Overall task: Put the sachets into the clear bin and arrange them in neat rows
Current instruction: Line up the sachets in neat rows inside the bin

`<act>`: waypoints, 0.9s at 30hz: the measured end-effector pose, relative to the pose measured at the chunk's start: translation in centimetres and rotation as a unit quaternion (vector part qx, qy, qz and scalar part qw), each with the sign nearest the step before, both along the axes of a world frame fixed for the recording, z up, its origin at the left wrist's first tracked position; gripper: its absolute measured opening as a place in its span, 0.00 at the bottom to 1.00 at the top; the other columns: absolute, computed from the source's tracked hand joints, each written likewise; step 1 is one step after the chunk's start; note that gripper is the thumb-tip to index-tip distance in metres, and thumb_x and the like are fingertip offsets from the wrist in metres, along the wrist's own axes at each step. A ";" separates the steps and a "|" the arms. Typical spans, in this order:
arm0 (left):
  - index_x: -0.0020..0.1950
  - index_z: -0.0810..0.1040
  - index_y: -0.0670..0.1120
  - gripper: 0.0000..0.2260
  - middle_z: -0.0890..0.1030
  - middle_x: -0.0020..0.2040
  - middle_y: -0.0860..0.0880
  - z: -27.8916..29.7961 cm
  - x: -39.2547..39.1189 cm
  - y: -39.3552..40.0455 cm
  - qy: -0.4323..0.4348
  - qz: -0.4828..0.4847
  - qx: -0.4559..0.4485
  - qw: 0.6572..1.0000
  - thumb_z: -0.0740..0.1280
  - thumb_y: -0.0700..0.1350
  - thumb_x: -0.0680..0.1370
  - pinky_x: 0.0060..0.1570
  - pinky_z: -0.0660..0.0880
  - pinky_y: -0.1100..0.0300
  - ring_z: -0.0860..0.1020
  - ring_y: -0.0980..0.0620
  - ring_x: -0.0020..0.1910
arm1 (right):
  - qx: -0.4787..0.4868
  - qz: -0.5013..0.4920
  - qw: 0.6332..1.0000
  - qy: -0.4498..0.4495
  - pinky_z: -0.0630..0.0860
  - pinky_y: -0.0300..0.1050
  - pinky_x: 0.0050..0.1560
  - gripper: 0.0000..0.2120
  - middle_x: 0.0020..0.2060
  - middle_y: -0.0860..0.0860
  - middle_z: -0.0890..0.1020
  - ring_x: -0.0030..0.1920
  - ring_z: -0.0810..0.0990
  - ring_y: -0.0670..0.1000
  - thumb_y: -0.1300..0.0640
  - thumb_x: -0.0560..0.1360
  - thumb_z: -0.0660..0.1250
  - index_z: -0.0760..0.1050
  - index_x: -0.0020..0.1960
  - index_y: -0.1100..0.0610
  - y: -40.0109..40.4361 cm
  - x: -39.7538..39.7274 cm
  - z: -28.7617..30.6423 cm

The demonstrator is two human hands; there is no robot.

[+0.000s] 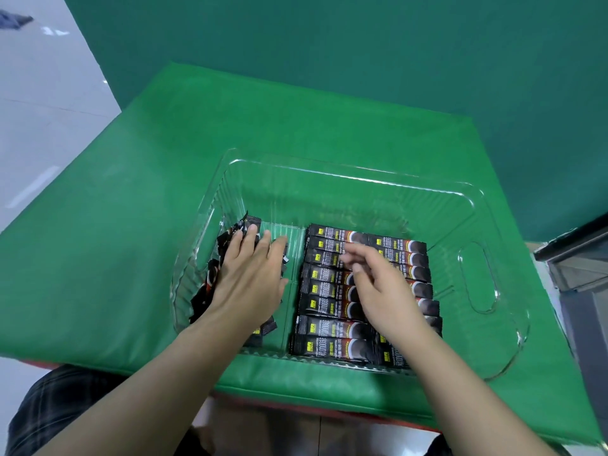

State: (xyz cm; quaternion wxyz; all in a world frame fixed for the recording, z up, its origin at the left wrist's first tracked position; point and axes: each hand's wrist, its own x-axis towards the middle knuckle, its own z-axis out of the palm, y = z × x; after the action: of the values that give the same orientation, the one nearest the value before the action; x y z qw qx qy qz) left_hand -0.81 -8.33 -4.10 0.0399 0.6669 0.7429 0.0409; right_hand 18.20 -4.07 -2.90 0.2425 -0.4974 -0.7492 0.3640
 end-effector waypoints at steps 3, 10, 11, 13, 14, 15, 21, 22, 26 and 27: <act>0.76 0.56 0.49 0.28 0.59 0.76 0.43 0.0 0.0 -0.1 0.002 -0.012 -0.020 1.000 0.61 0.55 0.79 0.70 0.37 0.47 0.50 0.43 0.77 | -0.034 0.005 0.999 0.038 0.66 0.30 0.32 0.14 0.53 0.39 0.78 0.30 0.72 0.36 0.60 0.81 0.56 0.71 0.63 0.48 -0.8 -0.4 0.3; 0.75 0.61 0.49 0.27 0.60 0.76 0.45 0.5 0.0 0.1 0.078 -0.046 -0.104 0.990 0.55 0.61 0.80 0.73 0.39 0.42 0.46 0.40 0.77 | 0.042 0.151 0.976 -0.151 0.63 0.32 0.61 0.17 0.52 0.44 0.80 0.53 0.70 0.42 0.67 0.76 0.58 0.82 0.52 0.54 -1.6 1.2 0.4; 0.75 0.60 0.49 0.27 0.59 0.77 0.44 0.6 0.0 0.2 0.089 -0.050 -0.116 0.988 0.55 0.61 0.80 0.73 0.38 0.42 0.46 0.40 0.77 | 0.051 0.156 0.973 -0.164 0.62 0.32 0.62 0.17 0.53 0.45 0.81 0.54 0.70 0.44 0.67 0.76 0.58 0.82 0.53 0.54 -1.6 1.4 0.3; 0.75 0.59 0.48 0.28 0.59 0.77 0.43 0.9 0.0 0.3 0.111 -0.057 -0.136 0.983 0.54 0.61 0.80 0.72 0.39 0.42 0.46 0.40 0.77 | 0.044 0.152 0.973 -0.167 0.64 0.36 0.64 0.17 0.53 0.45 0.81 0.55 0.71 0.44 0.68 0.76 0.58 0.82 0.54 0.54 -1.6 1.6 0.3; 0.76 0.58 0.48 0.28 0.58 0.77 0.43 1.0 0.0 0.4 0.124 -0.060 -0.144 0.980 0.53 0.61 0.80 0.73 0.39 0.42 0.46 0.39 0.77 | 0.032 0.141 0.977 -0.155 0.64 0.36 0.64 0.17 0.54 0.44 0.80 0.56 0.71 0.44 0.67 0.76 0.57 0.81 0.56 0.54 -1.7 1.6 0.5; 0.76 0.56 0.48 0.29 0.58 0.77 0.43 1.1 0.0 0.4 0.136 -0.063 -0.152 0.977 0.53 0.61 0.80 0.73 0.40 0.42 0.46 0.39 0.77 | 0.017 0.129 0.982 -0.136 0.65 0.34 0.62 0.18 0.54 0.44 0.79 0.57 0.72 0.43 0.66 0.77 0.57 0.79 0.58 0.53 -1.8 1.4 0.9; 0.77 0.56 0.49 0.29 0.59 0.77 0.45 1.2 -0.2 0.3 0.136 -0.061 -0.151 0.977 0.54 0.62 0.80 0.74 0.42 0.45 0.47 0.43 0.77 | -0.103 0.115 0.987 0.034 0.72 0.41 0.60 0.16 0.58 0.43 0.78 0.53 0.75 0.39 0.46 0.80 0.54 0.71 0.65 0.47 -2.3 -2.5 1.7; 0.76 0.58 0.49 0.29 0.60 0.77 0.46 1.2 -0.4 0.2 0.127 -0.061 -0.140 0.980 0.54 0.62 0.80 0.74 0.43 0.46 0.48 0.43 0.77 | -0.153 0.101 0.980 0.083 0.70 0.46 0.65 0.20 0.60 0.44 0.77 0.59 0.74 0.41 0.40 0.78 0.53 0.70 0.65 0.46 -2.5 -3.4 1.6; 0.74 0.62 0.50 0.26 0.65 0.74 0.49 1.3 -1.0 0.0 0.069 -0.055 -0.103 0.991 0.57 0.61 0.79 0.75 0.44 0.49 0.50 0.47 0.77 | -0.351 0.062 0.908 0.221 0.58 0.46 0.73 0.31 0.74 0.50 0.62 0.72 0.62 0.49 0.38 0.80 0.42 0.56 0.76 0.54 -2.9 -5.7 2.1; 0.74 0.63 0.50 0.26 0.66 0.74 0.49 1.2 -1.0 -0.1 0.058 -0.051 -0.094 0.993 0.58 0.60 0.79 0.75 0.44 0.50 0.51 0.47 0.77 | -0.375 0.061 0.892 0.245 0.55 0.44 0.72 0.31 0.75 0.50 0.59 0.74 0.58 0.48 0.39 0.80 0.40 0.53 0.77 0.55 -3.0 -6.0 2.3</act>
State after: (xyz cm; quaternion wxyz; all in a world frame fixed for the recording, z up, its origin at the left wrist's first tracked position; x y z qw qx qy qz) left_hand -1.86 -8.40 -2.89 0.0612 0.6982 0.7098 -0.0704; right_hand 12.21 -7.10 -0.60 0.1912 -0.3999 -0.5026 0.7422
